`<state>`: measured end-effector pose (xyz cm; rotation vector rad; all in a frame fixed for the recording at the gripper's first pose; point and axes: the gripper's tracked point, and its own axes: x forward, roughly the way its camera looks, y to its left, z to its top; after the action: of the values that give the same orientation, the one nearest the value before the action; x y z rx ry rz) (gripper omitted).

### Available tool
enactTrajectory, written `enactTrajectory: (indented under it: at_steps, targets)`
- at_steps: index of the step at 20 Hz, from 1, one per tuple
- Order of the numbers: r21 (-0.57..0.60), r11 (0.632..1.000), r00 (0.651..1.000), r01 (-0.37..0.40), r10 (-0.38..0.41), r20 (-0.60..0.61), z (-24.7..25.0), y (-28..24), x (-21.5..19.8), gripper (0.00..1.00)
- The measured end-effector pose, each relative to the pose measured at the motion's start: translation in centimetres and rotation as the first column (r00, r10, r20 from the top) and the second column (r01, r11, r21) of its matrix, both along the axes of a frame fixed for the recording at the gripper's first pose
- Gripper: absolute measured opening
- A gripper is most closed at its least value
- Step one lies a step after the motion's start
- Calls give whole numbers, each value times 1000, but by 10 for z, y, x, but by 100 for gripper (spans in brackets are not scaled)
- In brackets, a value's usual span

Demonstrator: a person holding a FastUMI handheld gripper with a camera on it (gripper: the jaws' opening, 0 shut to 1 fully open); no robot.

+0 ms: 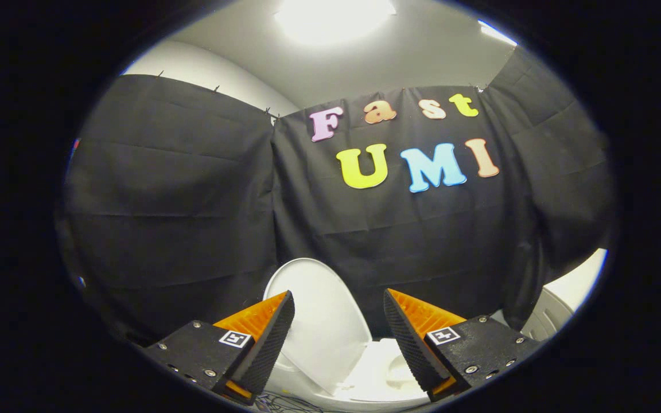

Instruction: Open the toilet lid.

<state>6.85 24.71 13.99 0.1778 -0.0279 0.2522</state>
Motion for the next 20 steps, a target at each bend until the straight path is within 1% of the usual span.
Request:
enactTrajectory:
  at_steps: [2, 4, 8, 10, 13, 20]
  targets:
    - [-4, 999, 999, 42, -42, 21, 8, -31, -4, 95]
    - [-19, 997, 997, 76, -75, 30, 6, -59, -12, 95]
    - [-71, 991, 993, 116, -115, 25, -8, -101, -24, 95]
    - [-75, 990, 992, 121, -119, 33, -12, -111, -33, 95]
    - [-112, 984, 989, 141, -136, 55, -24, -128, -44, 95]
    - [-142, 965, 975, 220, -215, 47, -67, -173, -66, 95]
